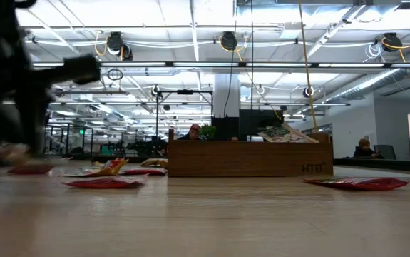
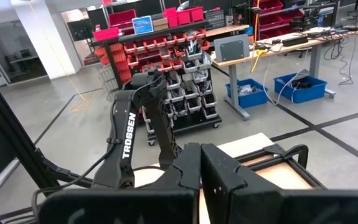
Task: Pick & Place Tea
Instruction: Put the brown tea bag into the right section of the wooden organizer
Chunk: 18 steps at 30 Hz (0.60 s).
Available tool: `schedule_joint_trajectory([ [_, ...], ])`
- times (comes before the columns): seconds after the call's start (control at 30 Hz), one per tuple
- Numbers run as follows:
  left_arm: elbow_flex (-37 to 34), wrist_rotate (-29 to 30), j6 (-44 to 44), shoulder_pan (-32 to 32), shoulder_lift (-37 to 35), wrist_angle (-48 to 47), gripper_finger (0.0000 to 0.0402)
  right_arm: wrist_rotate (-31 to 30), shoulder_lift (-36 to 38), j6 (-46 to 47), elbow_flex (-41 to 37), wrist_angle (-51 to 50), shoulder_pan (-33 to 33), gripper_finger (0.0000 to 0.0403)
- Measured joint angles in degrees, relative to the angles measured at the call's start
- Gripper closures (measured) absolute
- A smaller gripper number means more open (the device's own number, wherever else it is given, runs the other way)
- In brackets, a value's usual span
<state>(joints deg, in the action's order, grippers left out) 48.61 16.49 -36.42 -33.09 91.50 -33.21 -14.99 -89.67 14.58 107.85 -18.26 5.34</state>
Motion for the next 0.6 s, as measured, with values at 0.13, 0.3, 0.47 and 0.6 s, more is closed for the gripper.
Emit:
schedule_joint_trajectory([
  [0.13, 2.0, 4.9, 5.2, -0.2, -2.4, -2.7, 0.0397, -0.1, 0.0, 2.8, 0.0, 0.0, 0.0, 0.0403],
  [0.3, 5.4, 12.8, 10.9, -1.1, -6.7, -8.5, 0.0398, -0.2, 0.0, 3.1, 0.0, -0.1, -0.1, 0.0403],
  [0.47, 9.5, 21.5, 15.5, -0.4, -10.3, -14.8, 0.0399, -3.2, 0.0, 2.7, 0.0, -0.6, -0.1, 0.0403],
  [0.6, 13.3, 29.6, 16.0, 1.7, -11.1, -18.5, 0.0399, -5.4, 0.0, 3.9, -0.5, -1.3, -0.1, 0.0403],
])
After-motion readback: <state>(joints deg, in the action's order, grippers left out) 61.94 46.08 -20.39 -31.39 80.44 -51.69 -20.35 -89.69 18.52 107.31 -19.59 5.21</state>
